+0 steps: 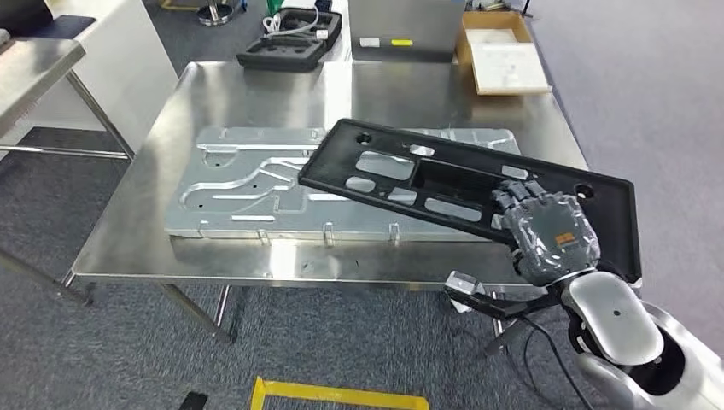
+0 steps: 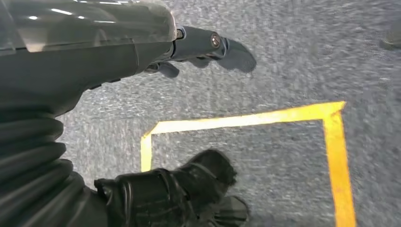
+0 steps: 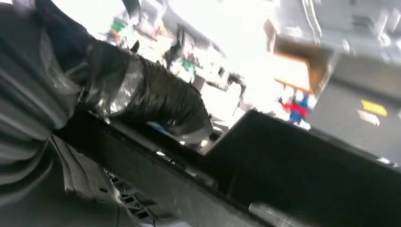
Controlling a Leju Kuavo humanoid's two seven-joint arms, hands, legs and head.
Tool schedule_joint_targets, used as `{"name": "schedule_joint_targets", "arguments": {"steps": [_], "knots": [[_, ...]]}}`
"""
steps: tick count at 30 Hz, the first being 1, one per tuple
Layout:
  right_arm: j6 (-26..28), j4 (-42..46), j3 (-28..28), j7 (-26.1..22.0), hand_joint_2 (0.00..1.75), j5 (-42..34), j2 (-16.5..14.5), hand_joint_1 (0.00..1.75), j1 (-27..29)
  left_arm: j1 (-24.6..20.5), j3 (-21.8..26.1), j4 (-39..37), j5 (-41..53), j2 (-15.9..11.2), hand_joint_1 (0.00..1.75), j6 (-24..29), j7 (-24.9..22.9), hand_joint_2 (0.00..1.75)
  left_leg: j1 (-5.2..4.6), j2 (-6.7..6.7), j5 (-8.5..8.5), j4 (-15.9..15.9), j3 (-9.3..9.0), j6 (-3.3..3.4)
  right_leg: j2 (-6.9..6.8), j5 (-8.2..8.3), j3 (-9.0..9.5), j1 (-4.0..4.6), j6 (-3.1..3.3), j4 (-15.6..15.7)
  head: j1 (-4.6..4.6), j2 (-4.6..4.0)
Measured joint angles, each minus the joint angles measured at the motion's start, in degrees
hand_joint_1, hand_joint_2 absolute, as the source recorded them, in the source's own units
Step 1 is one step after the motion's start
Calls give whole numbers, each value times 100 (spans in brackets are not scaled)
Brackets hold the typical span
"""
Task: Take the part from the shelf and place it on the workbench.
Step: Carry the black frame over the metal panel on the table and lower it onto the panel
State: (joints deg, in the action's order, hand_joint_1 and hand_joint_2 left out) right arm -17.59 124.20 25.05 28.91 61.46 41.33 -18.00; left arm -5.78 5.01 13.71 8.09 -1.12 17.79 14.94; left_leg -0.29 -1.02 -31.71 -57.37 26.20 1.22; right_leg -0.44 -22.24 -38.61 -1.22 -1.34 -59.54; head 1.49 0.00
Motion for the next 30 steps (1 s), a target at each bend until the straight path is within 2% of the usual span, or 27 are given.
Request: {"name": "schedule_joint_targets", "arguments": {"steps": [2,3,4,7,8,9,11,12,13,15,17,18,19,22,23,24,25,27,28,30], "knots": [[-31,-38,-56,70,175,-74,-1,175,70,4,0,-1,-3,-1,0,6,16,175,4,12,-9,-89,3,-58,23,19,46,-18,83,22,-12,0],[-32,-63,-88,101,175,-111,-1,175,93,0,0,-1,-5,-2,0,8,19,175,10,21,-27,-255,80,-85,28,17,62,-30,115,41,-20,0],[-17,-91,-123,127,175,-146,0,175,118,-9,0,-1,-8,-4,0,9,21,175,19,34,-109,-493,220,-111,34,9,74,-34,140,50,-27,0],[118,-244,-301,188,175,-276,2,175,273,-22,0,-1,-25,-5,0,9,20,175,29,59,-549,-1444,870,-160,38,-44,107,-22,182,59,-35,0],[191,-334,-379,203,175,-335,2,175,367,-16,0,-1,-33,-4,0,5,17,175,29,61,-589,-1560,1014,-151,37,-71,133,-11,187,59,-34,0],[267,-444,-465,218,175,-407,2,175,472,-9,0,-1,-49,-4,0,-14,15,175,28,62,-494,-1485,1066,-131,35,-100,171,1,186,59,-34,0],[397,-660,-620,250,175,-558,1,175,653,-2,0,-1,-96,-10,0,-119,13,175,13,62,39,-835,915,-57,32,-152,258,23,179,62,-32,0],[456,-772,-701,262,175,-636,-1,175,717,-5,0,-1,-123,-17,0,-211,14,175,-7,63,243,-491,823,-21,32,-168,292,34,170,63,-30,0],[517,-877,-783,273,175,-704,-2,175,769,-12,-1,0,-145,-23,0,-311,19,175,-29,62,346,-243,756,9,34,-179,305,39,151,67,-31,0],[625,-1079,-949,283,175,-812,-9,175,855,-21,-2,0,-175,-33,0,-487,36,175,-63,59,364,-98,736,59,41,-190,311,44,93,79,-33,0],[687,-1285,-1114,285,175,-894,-18,175,929,-27,-3,1,-186,-40,0,-598,67,175,-40,59,482,-39,680,118,48,-221,317,49,18,69,-33,0],[710,-1409,-1195,284,175,-943,-22,175,960,-36,-5,1,-177,-43,0,-632,82,175,-24,61,526,-4,646,146,50,-290,286,49,-11,-18,-26,0],[727,-1533,-1264,284,175,-989,-26,175,982,-53,-9,2,-162,-43,0,-652,93,175,-7,64,559,30,617,172,53,-413,199,50,-35,-212,-16,0],[799,-1888,-1411,264,175,-1132,-48,175,1043,-98,-20,2,-117,-43,0,-657,102,175,-14,67,569,40,620,214,54,-906,-308,33,-80,-1258,-3,0],[820,-1996,-1446,253,175,-1165,-60,175,1069,-103,-21,2,-109,-43,0,-654,101,175,-19,67,559,34,621,217,53,-946,-415,26,-94,-1464,-4,0],[833,-2094,-1476,245,175,-1188,-71,175,1096,-104,-22,2,-104,-43,0,-650,101,175,-21,66,546,25,617,217,52,-873,-415,18,-102,-1450,-3,0],[840,-2178,-1502,238,175,-1202,-80,175,1118,-106,-23,2,-103,-43,0,-648,100,175,-21,65,528,9,610,208,49,-698,-296,8,-106,-1192,-3,0],[856,-2315,-1556,230,175,-1210,-89,175,1134,-116,-25,2,-104,-44,0,-646,101,175,-31,62,470,-50,608,170,40,-353,85,-1,-94,-415,-3,0],[866,-2364,-1582,227,131,-1211,-93,131,1136,-125,-26,2,-105,-44,0,-645,101,175,-42,61,441,-81,617,147,39,-265,222,2,-71,-135,-5,0],[887,-2443,-1626,223,44,-1212,-108,44,1142,-141,-26,2,-109,-47,0,-643,102,175,-65,61,411,-104,630,104,42,-273,300,23,-10,8,-13,0]]}}
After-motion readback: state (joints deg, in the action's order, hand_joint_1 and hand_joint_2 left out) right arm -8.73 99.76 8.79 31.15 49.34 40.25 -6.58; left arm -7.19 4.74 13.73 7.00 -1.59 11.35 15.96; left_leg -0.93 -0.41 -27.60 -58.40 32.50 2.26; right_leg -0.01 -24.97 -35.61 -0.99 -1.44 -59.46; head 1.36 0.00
